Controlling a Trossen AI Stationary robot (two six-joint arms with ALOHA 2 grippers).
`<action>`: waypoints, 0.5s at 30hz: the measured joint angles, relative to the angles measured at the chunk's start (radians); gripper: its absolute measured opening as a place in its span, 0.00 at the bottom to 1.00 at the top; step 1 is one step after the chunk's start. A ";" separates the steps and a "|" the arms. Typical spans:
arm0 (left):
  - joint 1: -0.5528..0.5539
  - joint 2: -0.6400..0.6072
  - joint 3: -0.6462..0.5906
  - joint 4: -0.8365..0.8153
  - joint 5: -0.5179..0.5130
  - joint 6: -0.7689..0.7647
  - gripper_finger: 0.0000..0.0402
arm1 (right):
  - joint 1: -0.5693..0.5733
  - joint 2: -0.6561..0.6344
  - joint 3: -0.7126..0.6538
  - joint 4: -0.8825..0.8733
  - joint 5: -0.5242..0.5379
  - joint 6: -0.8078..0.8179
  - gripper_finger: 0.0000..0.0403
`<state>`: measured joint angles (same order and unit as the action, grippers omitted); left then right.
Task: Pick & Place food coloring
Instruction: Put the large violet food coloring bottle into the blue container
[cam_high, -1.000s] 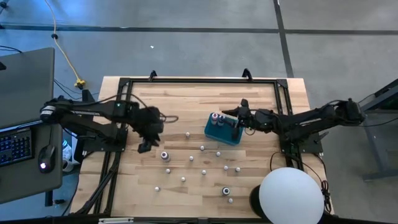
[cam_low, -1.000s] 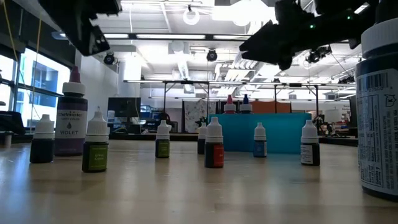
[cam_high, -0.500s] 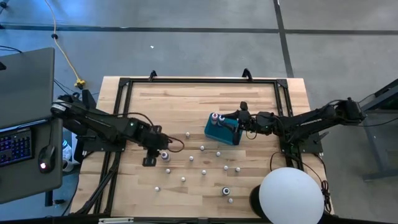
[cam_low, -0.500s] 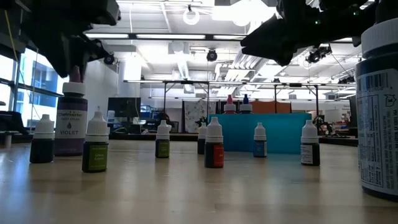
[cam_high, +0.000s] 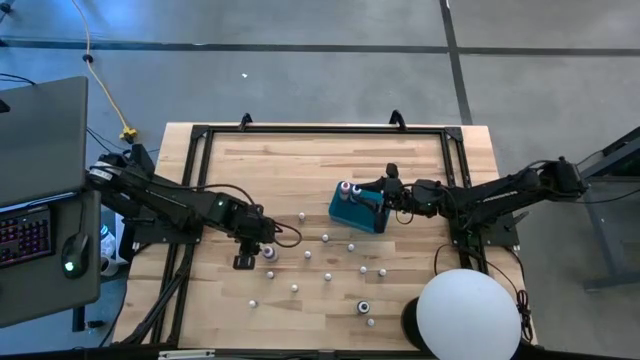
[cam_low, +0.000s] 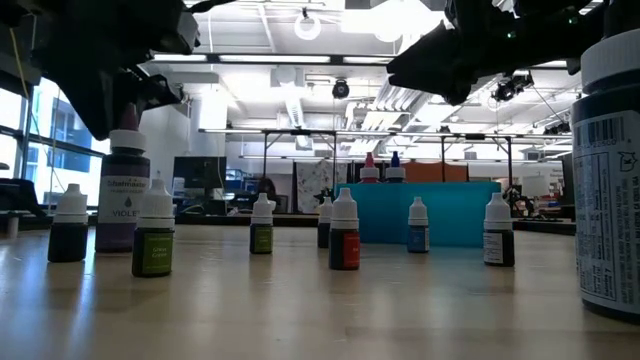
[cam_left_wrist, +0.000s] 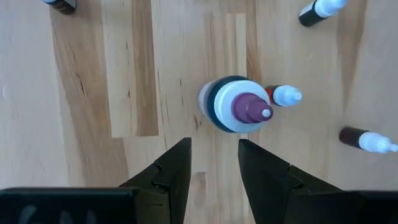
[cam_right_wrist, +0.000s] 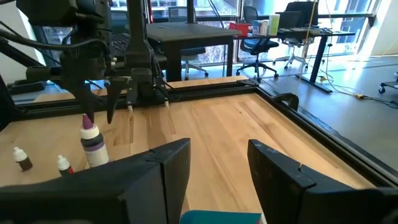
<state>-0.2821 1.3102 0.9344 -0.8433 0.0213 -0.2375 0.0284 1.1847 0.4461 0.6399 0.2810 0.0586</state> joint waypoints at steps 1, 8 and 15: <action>0.000 0.000 0.000 -0.004 0.000 0.000 0.33 | 0.000 0.000 0.000 0.000 0.000 0.000 0.38; 0.000 0.000 0.000 -0.006 0.000 -0.007 0.33 | 0.000 0.000 0.000 0.000 0.000 0.000 0.38; 0.000 0.000 0.024 -0.006 0.001 -0.029 0.33 | 0.000 0.000 0.000 0.000 0.000 0.000 0.38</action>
<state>-0.2821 1.3102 0.9584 -0.8489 0.0220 -0.2663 0.0280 1.1847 0.4461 0.6403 0.2810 0.0589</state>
